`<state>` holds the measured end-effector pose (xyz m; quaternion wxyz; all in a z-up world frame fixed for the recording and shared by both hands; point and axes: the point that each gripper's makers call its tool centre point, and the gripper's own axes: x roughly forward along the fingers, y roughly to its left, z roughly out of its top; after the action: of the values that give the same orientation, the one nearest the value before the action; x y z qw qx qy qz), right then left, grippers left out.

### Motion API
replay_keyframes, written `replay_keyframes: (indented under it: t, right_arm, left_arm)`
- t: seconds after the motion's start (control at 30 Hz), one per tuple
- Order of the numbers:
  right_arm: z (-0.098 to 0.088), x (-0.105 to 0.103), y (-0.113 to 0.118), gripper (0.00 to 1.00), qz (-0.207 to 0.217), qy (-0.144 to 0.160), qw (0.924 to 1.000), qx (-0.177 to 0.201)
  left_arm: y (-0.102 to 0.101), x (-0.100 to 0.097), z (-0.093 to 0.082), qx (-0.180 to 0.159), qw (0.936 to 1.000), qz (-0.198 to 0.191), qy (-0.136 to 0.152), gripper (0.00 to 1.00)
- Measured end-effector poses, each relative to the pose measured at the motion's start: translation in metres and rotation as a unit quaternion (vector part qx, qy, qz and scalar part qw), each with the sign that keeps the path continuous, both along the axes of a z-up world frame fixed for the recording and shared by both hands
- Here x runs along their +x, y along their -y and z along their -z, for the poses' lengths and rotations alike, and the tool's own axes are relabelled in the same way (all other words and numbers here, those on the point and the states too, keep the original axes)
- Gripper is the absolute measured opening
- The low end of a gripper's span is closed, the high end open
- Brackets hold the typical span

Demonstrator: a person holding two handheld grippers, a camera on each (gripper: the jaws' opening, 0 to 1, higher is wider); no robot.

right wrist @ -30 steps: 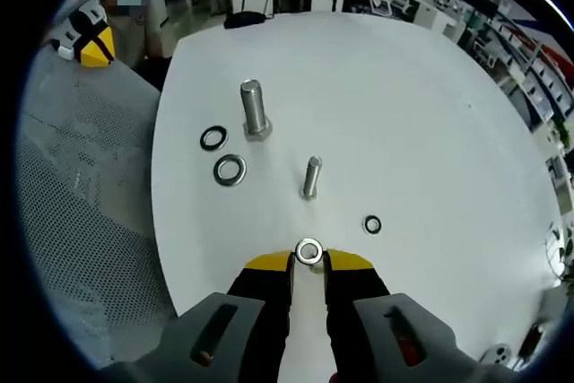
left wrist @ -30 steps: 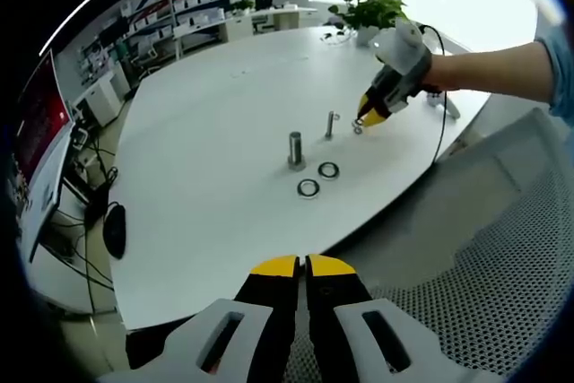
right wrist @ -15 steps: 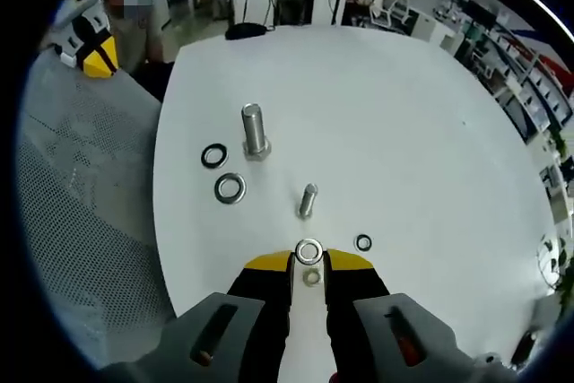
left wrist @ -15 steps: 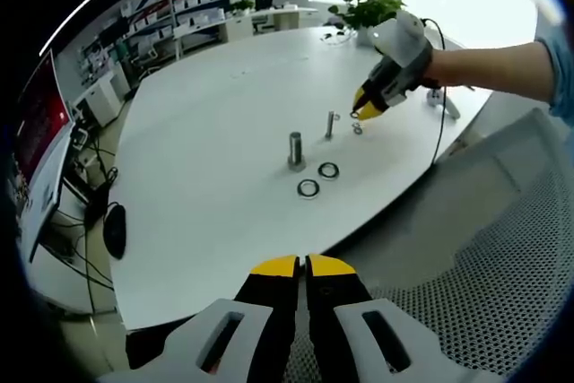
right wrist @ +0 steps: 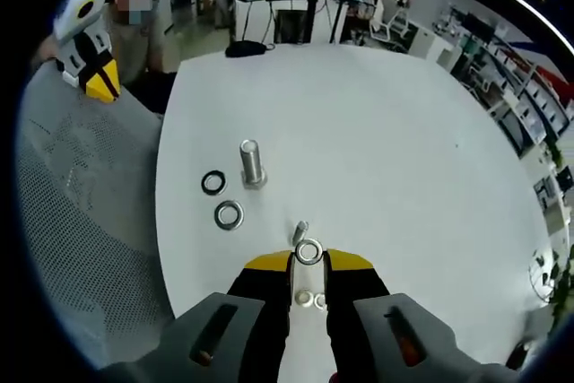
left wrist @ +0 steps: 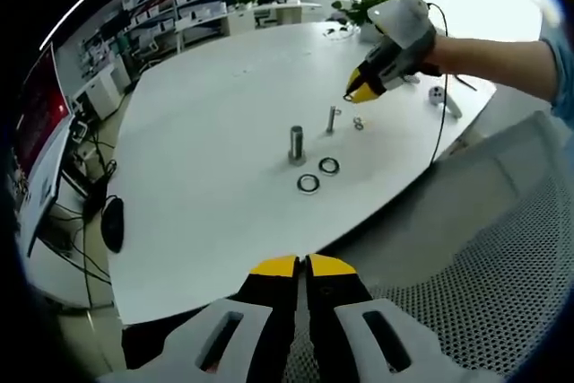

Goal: Place the washer onto the threaded stud by aligning its center hole with the stud, sliding it down to the base, and recovering from edge contact or off-axis alignment until the washer reaches the visible bottom stop.

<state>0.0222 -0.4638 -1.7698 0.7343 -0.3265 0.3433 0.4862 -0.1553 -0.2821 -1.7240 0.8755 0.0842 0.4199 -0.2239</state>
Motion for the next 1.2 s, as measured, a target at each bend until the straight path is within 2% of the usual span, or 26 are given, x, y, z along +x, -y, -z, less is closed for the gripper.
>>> replay_keyframes:
  t: [0.07, 0.2, 0.37, 0.63, 1.2]
  right_arm:
    - [-0.003, 0.001, -0.003, 0.15, 0.002, 0.0, 1.0, 0.007]
    - [-0.002, 0.002, -0.007, 0.15, 0.002, -0.003, 0.9999, 0.011]
    - [0.004, 0.004, -0.012, 0.15, -0.004, -0.007, 0.9999, 0.007]
    - [0.011, 0.003, -0.022, 0.15, -0.015, -0.015, 0.9998, -0.001]
    - [0.018, 0.005, -0.022, 0.15, -0.016, -0.023, 0.9996, -0.01]
  left_arm:
    - [-0.004, 0.002, -0.004, -0.003, 0.9999, -0.007, 0.01, 0.01]
    - [-0.006, -0.004, 0.005, 0.014, 0.9998, -0.002, -0.014, 0.0]
    - [-0.005, 0.0, 0.0, 0.007, 1.0, -0.002, 0.002, 0.0]
    - [-0.005, 0.001, -0.001, 0.005, 1.0, -0.001, 0.007, 0.0]
    - [-0.006, 0.0, 0.0, 0.01, 0.9999, -0.001, 0.004, 0.0]
